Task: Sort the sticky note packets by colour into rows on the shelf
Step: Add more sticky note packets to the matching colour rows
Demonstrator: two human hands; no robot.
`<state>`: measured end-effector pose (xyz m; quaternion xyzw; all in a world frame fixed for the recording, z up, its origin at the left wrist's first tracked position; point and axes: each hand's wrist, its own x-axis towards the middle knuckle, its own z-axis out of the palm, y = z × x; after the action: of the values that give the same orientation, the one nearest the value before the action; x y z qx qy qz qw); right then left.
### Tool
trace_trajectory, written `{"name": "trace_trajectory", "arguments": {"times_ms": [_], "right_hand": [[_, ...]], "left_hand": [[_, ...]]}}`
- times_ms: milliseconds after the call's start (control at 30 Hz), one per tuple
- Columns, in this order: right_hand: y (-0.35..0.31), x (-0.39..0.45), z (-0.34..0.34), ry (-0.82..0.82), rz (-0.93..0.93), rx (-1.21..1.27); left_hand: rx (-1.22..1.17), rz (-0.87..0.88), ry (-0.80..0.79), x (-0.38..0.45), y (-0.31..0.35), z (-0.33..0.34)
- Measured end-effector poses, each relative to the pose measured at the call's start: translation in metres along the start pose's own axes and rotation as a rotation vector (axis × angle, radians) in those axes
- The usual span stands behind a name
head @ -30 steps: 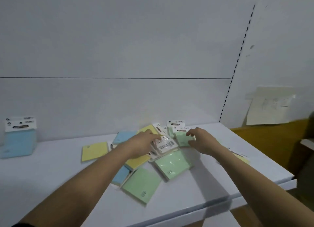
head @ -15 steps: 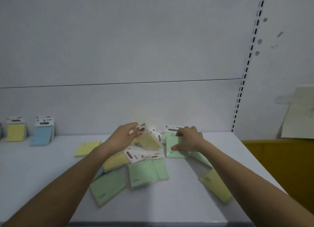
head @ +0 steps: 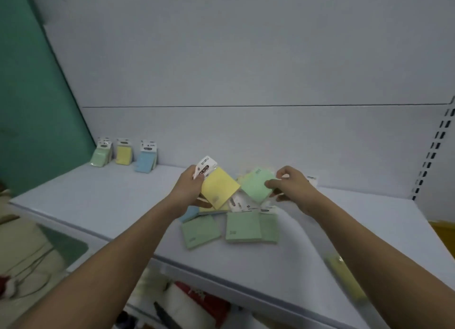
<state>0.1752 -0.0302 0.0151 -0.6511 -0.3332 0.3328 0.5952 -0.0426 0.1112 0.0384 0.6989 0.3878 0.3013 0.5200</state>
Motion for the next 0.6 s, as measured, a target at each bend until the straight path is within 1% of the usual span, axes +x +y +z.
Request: {"name": "trace_trajectory", "arguments": {"times_ms": [67, 133, 167, 233, 333, 433, 533, 600], "right_hand": [[0.004, -0.002, 0.024, -0.039, 0.054, 0.188], [0.007, -0.004, 0.047, -0.116, 0.098, 0.354], [0.008, -0.005, 0.057, -0.167, 0.119, 0.402], [0.006, -0.007, 0.074, -0.236, 0.144, 0.441], [0.000, -0.008, 0.101, -0.183, 0.102, 0.359], [-0.006, -0.014, 0.138, -0.111, -0.006, 0.236], [-0.010, -0.022, 0.183, -0.031, -0.108, 0.146], [-0.010, -0.022, 0.215, 0.002, -0.128, 0.107]], "left_hand": [[0.035, -0.025, 0.110, -0.007, -0.010, -0.016], [-0.011, -0.026, 0.204, -0.013, -0.017, -0.035], [-0.066, -0.030, 0.213, -0.016, -0.019, -0.045], [-0.165, -0.040, 0.155, -0.020, -0.019, -0.067], [-0.194, -0.034, 0.043, -0.027, -0.021, -0.101], [-0.141, -0.020, -0.015, -0.034, -0.033, -0.130], [-0.081, -0.002, -0.006, -0.040, -0.049, -0.168], [-0.074, 0.010, 0.030, -0.041, -0.059, -0.201]]}}
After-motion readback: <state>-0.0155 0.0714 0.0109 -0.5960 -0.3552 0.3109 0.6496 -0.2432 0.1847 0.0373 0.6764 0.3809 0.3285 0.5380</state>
